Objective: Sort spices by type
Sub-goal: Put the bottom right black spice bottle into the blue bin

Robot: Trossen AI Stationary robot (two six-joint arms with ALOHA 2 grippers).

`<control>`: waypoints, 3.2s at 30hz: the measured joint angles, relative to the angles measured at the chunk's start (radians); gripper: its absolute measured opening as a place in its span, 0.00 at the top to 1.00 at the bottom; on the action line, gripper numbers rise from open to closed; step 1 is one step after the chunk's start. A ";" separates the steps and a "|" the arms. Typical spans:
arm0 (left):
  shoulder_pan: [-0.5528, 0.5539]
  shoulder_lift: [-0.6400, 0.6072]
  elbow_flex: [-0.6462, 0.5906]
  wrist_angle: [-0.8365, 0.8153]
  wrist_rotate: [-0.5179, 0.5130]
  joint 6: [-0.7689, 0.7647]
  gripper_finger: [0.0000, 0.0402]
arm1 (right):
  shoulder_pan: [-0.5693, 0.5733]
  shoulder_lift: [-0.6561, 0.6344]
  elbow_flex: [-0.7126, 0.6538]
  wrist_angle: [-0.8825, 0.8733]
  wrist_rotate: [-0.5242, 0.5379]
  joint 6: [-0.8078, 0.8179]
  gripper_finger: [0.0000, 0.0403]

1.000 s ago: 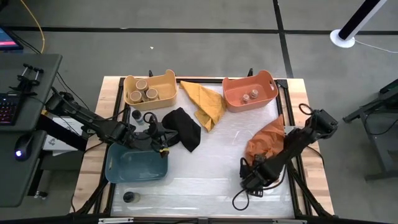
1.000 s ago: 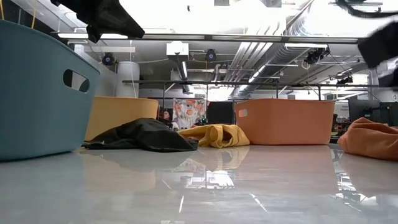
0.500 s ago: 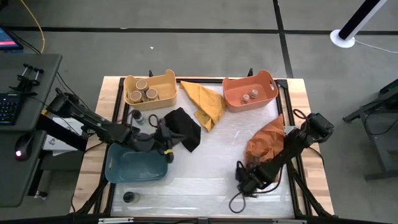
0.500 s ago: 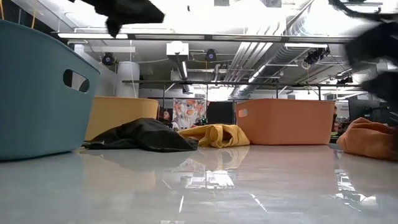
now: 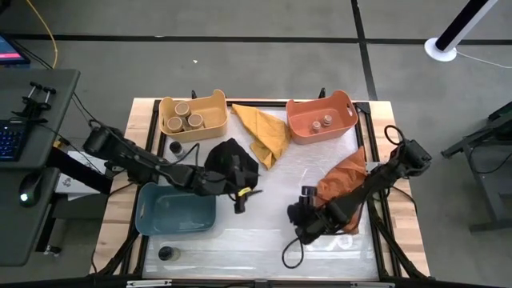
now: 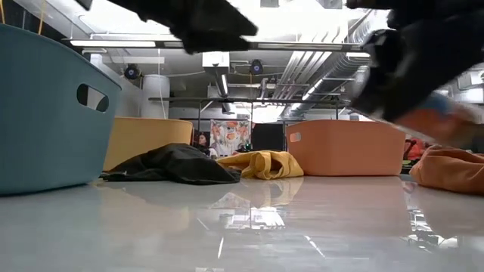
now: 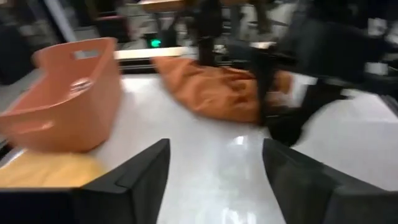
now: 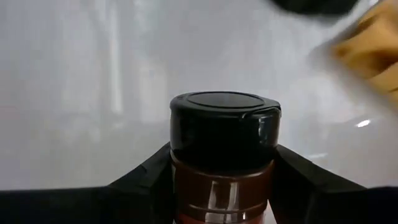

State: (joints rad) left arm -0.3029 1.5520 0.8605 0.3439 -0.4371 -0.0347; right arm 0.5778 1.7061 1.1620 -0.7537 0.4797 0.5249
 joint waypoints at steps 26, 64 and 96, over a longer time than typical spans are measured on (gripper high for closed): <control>-0.024 0.287 0.163 -0.001 0.017 0.525 0.29 | -0.189 0.000 0.035 0.207 -0.115 -0.422 0.54; -0.023 0.283 0.163 -0.124 -0.164 0.465 0.66 | -0.206 -0.001 0.035 0.250 -0.012 -0.447 0.33; 0.069 0.180 0.070 -0.122 0.063 0.226 1.00 | -0.394 -0.248 -0.208 0.199 -0.159 -0.253 0.33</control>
State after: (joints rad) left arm -0.2337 1.7318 0.9305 0.2217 -0.3743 0.1910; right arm 0.1841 1.4583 0.9537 -0.5544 0.3207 0.2716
